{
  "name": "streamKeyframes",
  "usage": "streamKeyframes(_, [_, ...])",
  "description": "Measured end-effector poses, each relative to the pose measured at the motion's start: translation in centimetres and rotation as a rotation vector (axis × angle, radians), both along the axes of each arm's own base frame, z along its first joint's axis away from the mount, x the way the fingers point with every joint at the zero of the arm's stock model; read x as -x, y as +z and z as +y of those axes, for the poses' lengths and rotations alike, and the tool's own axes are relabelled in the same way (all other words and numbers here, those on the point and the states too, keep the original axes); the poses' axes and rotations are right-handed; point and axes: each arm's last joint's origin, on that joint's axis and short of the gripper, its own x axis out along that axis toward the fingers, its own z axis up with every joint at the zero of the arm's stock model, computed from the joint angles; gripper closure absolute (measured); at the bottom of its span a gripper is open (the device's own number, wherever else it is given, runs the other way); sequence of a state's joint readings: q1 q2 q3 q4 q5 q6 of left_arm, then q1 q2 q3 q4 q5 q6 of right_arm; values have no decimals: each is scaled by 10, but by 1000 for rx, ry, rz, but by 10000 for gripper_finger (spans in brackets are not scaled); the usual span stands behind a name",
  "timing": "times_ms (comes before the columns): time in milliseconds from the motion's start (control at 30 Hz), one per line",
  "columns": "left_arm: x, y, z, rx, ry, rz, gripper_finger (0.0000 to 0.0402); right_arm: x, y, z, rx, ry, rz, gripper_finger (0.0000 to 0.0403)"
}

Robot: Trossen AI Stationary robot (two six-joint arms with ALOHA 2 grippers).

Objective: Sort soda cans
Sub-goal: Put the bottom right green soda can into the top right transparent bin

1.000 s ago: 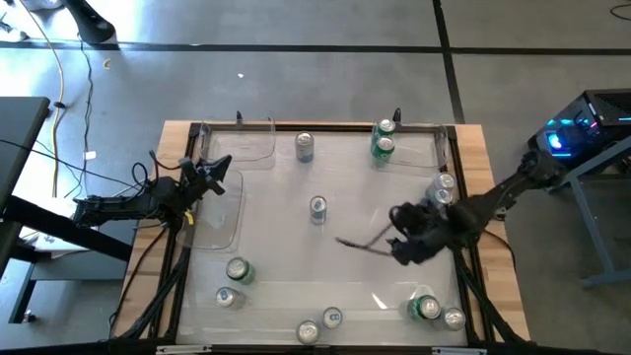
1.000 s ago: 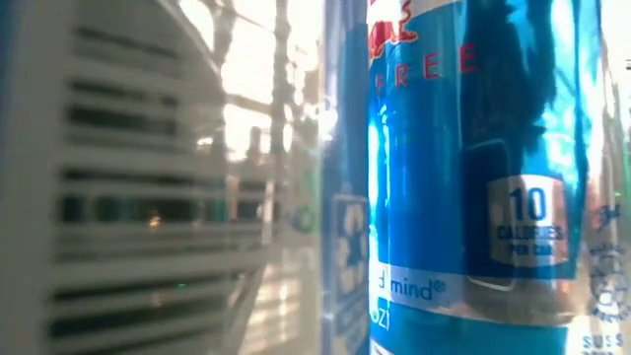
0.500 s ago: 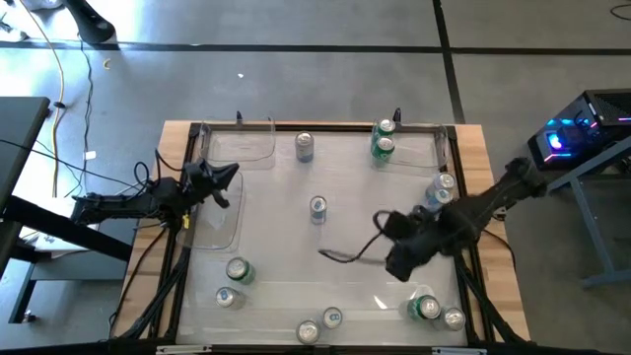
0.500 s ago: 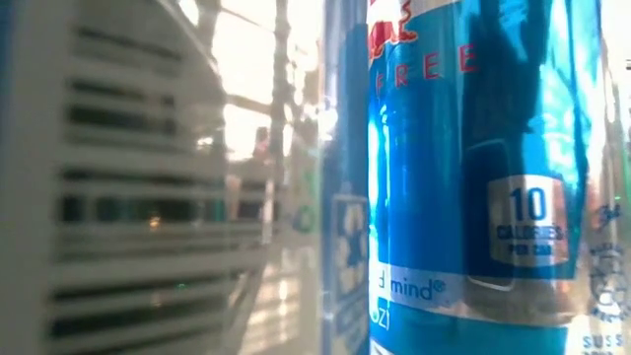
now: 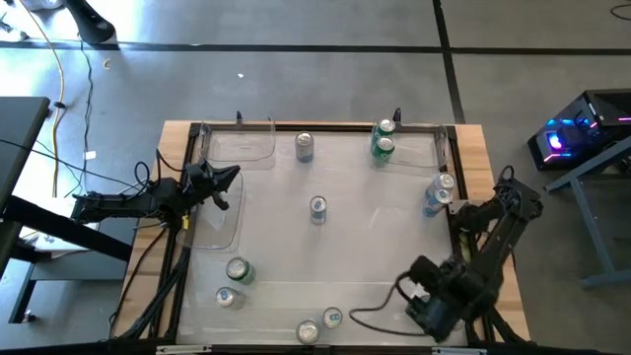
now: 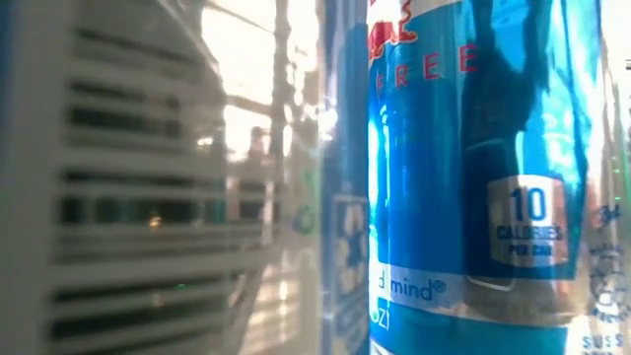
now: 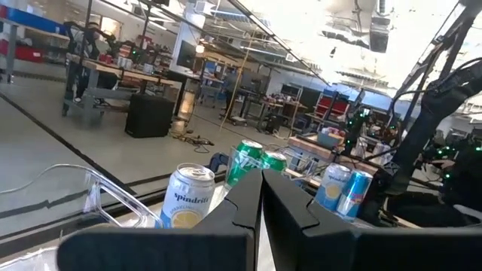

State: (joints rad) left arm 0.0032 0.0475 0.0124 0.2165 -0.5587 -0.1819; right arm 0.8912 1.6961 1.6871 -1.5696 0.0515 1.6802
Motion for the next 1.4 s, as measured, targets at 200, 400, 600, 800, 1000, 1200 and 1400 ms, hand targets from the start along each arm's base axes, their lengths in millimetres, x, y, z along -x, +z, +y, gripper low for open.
streamKeyframes(200, [0,0,0,6,-1,-2,392,20,-6,7,-18,-55,72,45])
streamKeyframes(400, [0,-1,0,-2,1,11,392,25,-7,11,46,11,-22,45])
streamKeyframes(600, [0,-2,0,-14,3,28,392,22,-7,14,28,97,-57,45])
streamKeyframes(800, [0,-2,0,-24,5,34,392,23,-6,14,49,166,-82,45])
streamKeyframes(1000, [0,-2,0,-24,7,34,392,24,-8,15,65,225,-63,45])
streamKeyframes(1200, [0,-2,0,-24,7,35,392,23,-26,31,137,301,-56,45])
streamKeyframes(1400, [-1,-4,0,-22,6,62,392,22,-45,49,130,312,-23,45])
